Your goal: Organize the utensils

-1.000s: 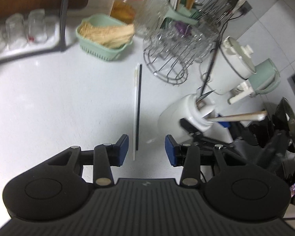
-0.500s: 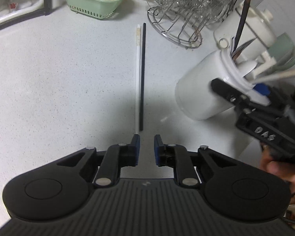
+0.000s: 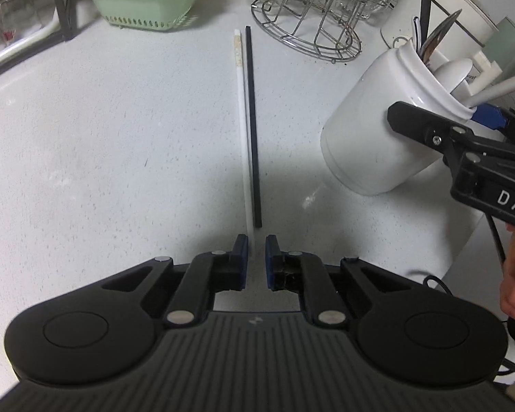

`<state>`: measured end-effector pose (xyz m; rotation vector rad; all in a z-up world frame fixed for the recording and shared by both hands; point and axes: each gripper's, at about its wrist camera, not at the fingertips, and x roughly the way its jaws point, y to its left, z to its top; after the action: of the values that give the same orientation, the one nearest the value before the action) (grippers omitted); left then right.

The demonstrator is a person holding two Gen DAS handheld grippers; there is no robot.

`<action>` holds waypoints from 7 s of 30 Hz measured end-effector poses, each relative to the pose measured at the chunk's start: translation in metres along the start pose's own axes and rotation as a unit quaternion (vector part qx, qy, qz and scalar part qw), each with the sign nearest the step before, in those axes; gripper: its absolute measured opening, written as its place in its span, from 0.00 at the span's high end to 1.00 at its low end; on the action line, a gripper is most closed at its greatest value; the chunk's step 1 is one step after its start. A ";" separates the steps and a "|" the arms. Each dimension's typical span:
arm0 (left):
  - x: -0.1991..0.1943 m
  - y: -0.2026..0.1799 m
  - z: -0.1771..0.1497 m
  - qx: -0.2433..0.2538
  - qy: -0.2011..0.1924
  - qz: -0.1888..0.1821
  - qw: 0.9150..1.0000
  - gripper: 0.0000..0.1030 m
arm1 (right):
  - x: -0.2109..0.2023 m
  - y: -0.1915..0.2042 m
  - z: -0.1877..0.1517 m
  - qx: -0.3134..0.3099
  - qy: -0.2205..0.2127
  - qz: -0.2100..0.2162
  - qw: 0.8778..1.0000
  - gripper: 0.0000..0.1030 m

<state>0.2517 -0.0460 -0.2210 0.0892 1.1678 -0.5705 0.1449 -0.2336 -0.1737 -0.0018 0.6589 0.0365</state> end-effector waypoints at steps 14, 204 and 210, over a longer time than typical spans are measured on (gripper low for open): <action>-0.005 -0.002 -0.009 -0.035 -0.001 0.004 0.999 1.00 | 0.001 0.001 0.003 0.002 0.010 0.000 1.000 0.15; -0.261 -0.088 0.010 -0.022 -0.234 0.052 0.971 0.96 | -0.019 0.005 -0.020 -0.061 -0.019 0.057 0.996 0.15; -0.280 -0.104 0.033 0.002 -0.256 0.052 0.965 0.96 | -0.019 0.006 -0.020 -0.062 -0.019 0.059 0.996 0.15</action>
<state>0.1554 -0.0414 0.0634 0.0042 0.6539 -0.4660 0.1173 -0.2283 -0.1780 -0.0817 0.6174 0.1913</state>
